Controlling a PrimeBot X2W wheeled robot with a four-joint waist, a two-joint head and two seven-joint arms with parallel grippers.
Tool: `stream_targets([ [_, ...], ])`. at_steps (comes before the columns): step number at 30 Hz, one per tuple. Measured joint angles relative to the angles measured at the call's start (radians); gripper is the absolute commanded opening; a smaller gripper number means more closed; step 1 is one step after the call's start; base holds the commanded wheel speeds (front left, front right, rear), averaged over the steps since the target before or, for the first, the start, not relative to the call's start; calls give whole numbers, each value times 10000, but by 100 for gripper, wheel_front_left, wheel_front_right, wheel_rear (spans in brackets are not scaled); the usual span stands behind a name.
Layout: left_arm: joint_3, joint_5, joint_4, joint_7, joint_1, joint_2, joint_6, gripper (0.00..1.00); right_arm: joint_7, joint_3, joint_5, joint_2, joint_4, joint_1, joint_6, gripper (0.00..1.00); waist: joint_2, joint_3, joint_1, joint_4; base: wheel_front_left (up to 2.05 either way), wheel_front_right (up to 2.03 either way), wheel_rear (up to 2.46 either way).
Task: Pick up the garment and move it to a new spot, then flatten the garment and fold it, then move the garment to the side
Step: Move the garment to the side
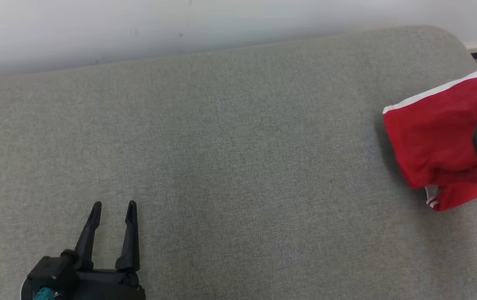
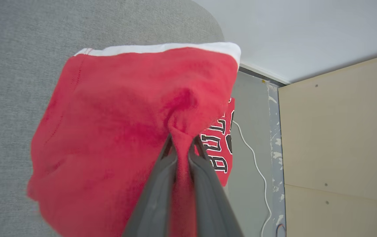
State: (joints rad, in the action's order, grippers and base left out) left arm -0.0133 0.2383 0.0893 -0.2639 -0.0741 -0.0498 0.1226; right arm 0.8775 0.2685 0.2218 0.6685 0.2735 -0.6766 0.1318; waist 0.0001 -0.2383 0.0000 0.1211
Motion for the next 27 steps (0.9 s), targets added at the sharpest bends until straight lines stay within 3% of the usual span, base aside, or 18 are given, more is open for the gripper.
stream_targets([
  [9, 33, -265, -180, 0, -308, -81, 54, 100, -1250, -447, -1047, 928, 767, 20, 0, 0, 0, -758, 0, -134, 0, 0, 0],
  [17, -19, -453, -422, 0, -664, -207, 69, 100, -2242, -1519, -1904, 928, 1716, -30, 0, 0, 0, -1400, 1, -255, 0, 0, 0],
  [18, -31, -462, -441, 0, -686, -221, 69, 100, -2290, -1649, -1956, 826, 1860, -46, 0, 4, 0, -1477, 1, -256, 0, 0, 0],
  [19, -33, -468, -456, 0, -712, -230, 71, 100, -2366, -1695, -2115, 719, 1967, -43, 0, 59, 0, -1546, 1, -252, 0, 0, 0],
  [20, -36, -481, -466, 0, -742, -247, 71, 100, -2464, -1762, -2219, 600, 2033, -42, 2, 100, 1, -1600, 2, -239, 0, 0, 0],
  [27, -69, -516, -493, 0, -826, -270, 82, 100, -3753, -2506, -2474, -257, 2090, 59, 0, 100, 0, -1475, 1, -35, 0, 0, 0],
])
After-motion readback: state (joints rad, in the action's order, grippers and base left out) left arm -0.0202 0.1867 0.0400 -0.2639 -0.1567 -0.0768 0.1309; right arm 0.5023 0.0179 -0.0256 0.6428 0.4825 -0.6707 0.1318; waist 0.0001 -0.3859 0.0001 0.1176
